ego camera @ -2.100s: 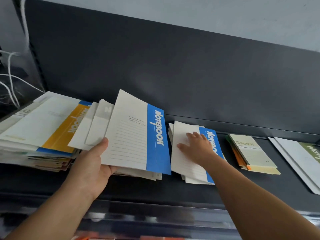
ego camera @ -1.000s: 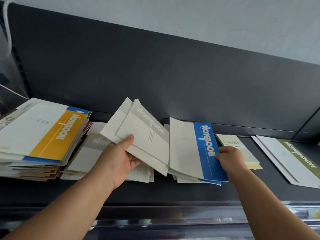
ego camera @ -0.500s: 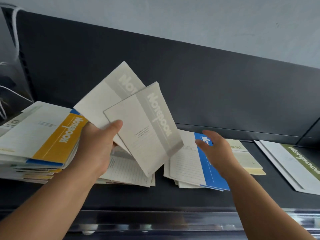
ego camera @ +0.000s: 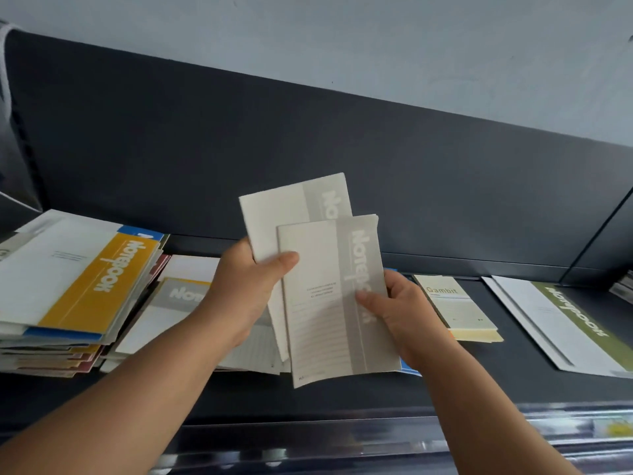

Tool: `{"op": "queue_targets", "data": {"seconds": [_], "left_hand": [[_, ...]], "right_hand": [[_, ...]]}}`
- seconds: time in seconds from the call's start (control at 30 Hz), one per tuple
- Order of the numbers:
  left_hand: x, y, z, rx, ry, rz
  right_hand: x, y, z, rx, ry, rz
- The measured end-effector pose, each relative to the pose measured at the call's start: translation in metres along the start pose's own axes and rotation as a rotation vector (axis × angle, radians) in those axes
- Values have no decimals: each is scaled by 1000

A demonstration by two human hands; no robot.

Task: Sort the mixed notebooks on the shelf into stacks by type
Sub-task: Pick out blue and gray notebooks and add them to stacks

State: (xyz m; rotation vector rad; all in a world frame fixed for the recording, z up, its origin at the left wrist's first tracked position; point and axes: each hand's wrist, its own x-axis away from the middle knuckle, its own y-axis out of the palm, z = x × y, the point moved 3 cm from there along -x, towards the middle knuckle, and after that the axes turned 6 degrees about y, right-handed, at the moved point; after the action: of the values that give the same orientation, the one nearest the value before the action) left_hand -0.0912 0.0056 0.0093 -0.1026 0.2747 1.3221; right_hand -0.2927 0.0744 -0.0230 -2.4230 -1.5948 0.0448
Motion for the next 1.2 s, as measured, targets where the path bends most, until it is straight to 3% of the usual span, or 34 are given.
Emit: {"op": "queue_targets", "data": {"seconds": [0.33,0.57,0.7,0.83,1.07,1.2], "left_hand": [[8,75,-2,83,-104,-85],[18,180,-38,-224,-129,-262],[27,258,-51,-286,-168,-337],[32,321,-55,-306,-148,-380],[33,326,-59,-428,-142,-259],[23,271,-59,-858,-100,-37]], "right_hand": [[5,-65,19,-190,62,104],[-3,-173,48,-276,100,216],[-12,-253,70,-258,142,271],[-24,-307,94,-218,226,203],[-50,-311,96,-255,221,59],[-61,-290,84,-311,193,-15]]}}
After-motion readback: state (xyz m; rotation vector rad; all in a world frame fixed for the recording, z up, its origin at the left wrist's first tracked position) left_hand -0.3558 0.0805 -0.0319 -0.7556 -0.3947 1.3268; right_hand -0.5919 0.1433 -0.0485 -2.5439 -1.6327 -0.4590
